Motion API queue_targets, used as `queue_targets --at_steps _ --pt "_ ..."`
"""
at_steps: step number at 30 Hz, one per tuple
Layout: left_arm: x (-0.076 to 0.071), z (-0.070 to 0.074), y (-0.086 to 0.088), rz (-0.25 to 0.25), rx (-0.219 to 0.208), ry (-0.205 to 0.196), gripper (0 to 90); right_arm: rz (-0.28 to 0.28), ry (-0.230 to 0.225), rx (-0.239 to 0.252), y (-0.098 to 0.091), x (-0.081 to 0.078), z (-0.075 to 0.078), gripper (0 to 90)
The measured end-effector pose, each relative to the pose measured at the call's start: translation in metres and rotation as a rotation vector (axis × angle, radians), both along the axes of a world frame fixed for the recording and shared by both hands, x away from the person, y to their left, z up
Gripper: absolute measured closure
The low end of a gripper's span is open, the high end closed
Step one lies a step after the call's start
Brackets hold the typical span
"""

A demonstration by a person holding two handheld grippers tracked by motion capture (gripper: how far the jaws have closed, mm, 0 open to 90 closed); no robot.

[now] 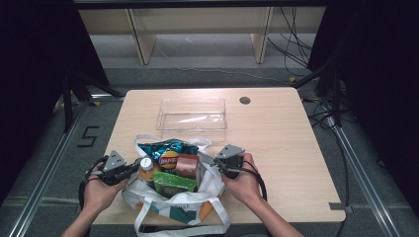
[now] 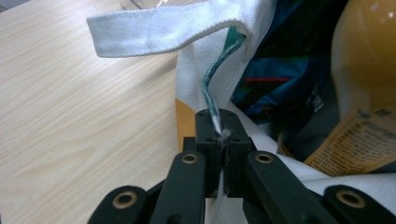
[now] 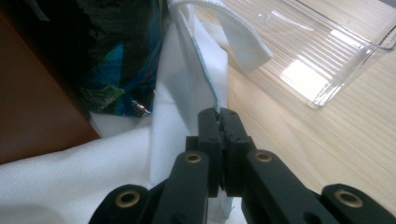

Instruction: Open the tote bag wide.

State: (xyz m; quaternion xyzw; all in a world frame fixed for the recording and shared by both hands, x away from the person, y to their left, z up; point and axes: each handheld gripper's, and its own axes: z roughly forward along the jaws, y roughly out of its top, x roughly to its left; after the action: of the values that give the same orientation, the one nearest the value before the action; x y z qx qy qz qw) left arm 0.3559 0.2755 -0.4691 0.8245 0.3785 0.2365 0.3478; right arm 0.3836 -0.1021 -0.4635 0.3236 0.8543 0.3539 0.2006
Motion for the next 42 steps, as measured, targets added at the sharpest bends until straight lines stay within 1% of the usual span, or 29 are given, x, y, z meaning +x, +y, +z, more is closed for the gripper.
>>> queue_targets --at_steps 2,4,5,6,7,8,11,12,13,14,15,16,17,18,19,20,22,23,24,27,28,29,30,33,36,37,38,39,42 --pt "0.000 -0.001 0.000 0.000 -0.005 -0.005 87.5 0.004 -0.020 0.002 -0.001 0.001 -0.002 89.7" --pt "-0.001 -0.001 0.000 -0.002 -0.003 -0.005 87.5 0.001 0.004 -0.007 -0.001 0.000 -0.003 89.8" --pt "-0.001 -0.001 -0.001 -0.006 0.001 -0.002 87.5 0.001 -0.018 0.002 -0.001 0.002 -0.007 89.7" --pt "-0.001 -0.001 -0.001 -0.012 0.019 0.001 87.5 -0.007 0.011 -0.001 -0.001 0.000 -0.007 89.7" --pt "-0.001 -0.001 -0.001 -0.010 0.013 0.000 87.5 -0.007 0.005 0.000 0.000 0.000 -0.009 89.7" --pt "-0.001 -0.001 0.000 -0.014 0.029 0.001 87.5 -0.009 0.009 0.002 0.000 0.000 -0.010 89.7" --pt "-0.001 0.000 -0.001 0.000 -0.009 0.002 87.4 -0.006 0.006 0.001 0.000 0.001 -0.010 89.6" --pt "-0.002 0.001 0.000 -0.001 -0.012 -0.004 87.2 0.000 0.030 -0.002 -0.001 0.001 -0.009 89.6" --pt "-0.003 -0.001 -0.002 0.030 -0.072 -0.018 87.0 -0.009 0.030 0.004 -0.001 0.001 -0.009 89.4" --pt "-0.004 0.000 -0.001 0.036 -0.089 -0.028 86.5 -0.004 0.038 0.004 -0.002 0.001 -0.007 88.9" --pt "-0.005 0.003 0.002 0.033 -0.084 -0.038 85.0 -0.005 0.036 0.016 -0.003 0.002 -0.006 86.7" --pt "-0.006 0.004 0.002 0.052 -0.123 -0.041 82.0 0.000 0.025 0.030 -0.003 0.003 -0.005 82.5" --pt "-0.008 0.006 0.003 0.058 -0.146 -0.048 78.1 -0.006 0.049 0.037 -0.005 0.002 -0.001 77.6" --pt "-0.010 0.008 0.004 0.066 -0.152 -0.049 75.5 -0.008 0.022 0.056 -0.007 0.004 0.001 74.1" --pt "-0.012 0.009 0.005 0.070 -0.164 -0.058 73.5 -0.024 0.050 0.083 -0.008 0.002 0.005 72.0" --pt "-0.014 0.011 0.005 0.075 -0.170 -0.060 70.6 -0.013 0.059 0.106 -0.010 0.001 0.010 69.6" --pt "-0.019 0.014 0.007 0.093 -0.178 -0.067 65.2 -0.001 0.044 0.147 -0.013 0.000 0.016 66.2" --pt "-0.019 0.014 0.007 0.093 -0.178 -0.067 61.8 0.013 0.022 0.165 -0.014 0.000 0.021 63.8" --pt "-0.024 0.017 0.008 0.115 -0.203 -0.090 59.2 0.002 0.024 0.182 -0.014 -0.002 0.024 62.3" --pt "-0.032 0.022 0.011 0.157 -0.251 -0.122 52.3 -0.007 0.014 0.221 -0.017 -0.002 0.035 58.7" --pt "-0.034 0.024 0.013 0.161 -0.266 -0.138 50.5 -0.012 -0.004 0.244 -0.017 -0.001 0.036 57.6" --pt "-0.037 0.026 0.014 0.160 -0.292 -0.148 48.8 -0.010 -0.003 0.250 -0.019 -0.001 0.040 56.5" --pt "-0.039 0.027 0.014 0.159 -0.324 -0.155 47.0 -0.008 -0.013 0.263 -0.019 0.000 0.042 55.7" --pt "-0.044 0.030 0.015 0.156 -0.374 -0.163 43.8 -0.011 -0.035 0.304 -0.021 0.001 0.049 53.6" --pt "-0.046 0.032 0.014 0.150 -0.388 -0.178 40.5 -0.009 -0.025 0.353 -0.020 0.001 0.054 53.2" --pt "-0.045 0.031 0.013 0.147 -0.405 -0.194 40.1 -0.007 -0.055 0.341 -0.021 0.002 0.056 53.0" --pt "-0.045 0.031 0.013 0.146 -0.407 -0.191 39.2 -0.022 -0.017 0.364 -0.020 0.001 0.058 52.8" --pt "-0.045 0.032 0.013 0.149 -0.403 -0.178 38.5 -0.008 -0.029 0.365 -0.021 0.002 0.059 52.6" --pt "-0.044 0.031 0.011 0.137 -0.420 -0.182 36.8 -0.009 -0.036 0.377 -0.020 0.003 0.061 52.3"
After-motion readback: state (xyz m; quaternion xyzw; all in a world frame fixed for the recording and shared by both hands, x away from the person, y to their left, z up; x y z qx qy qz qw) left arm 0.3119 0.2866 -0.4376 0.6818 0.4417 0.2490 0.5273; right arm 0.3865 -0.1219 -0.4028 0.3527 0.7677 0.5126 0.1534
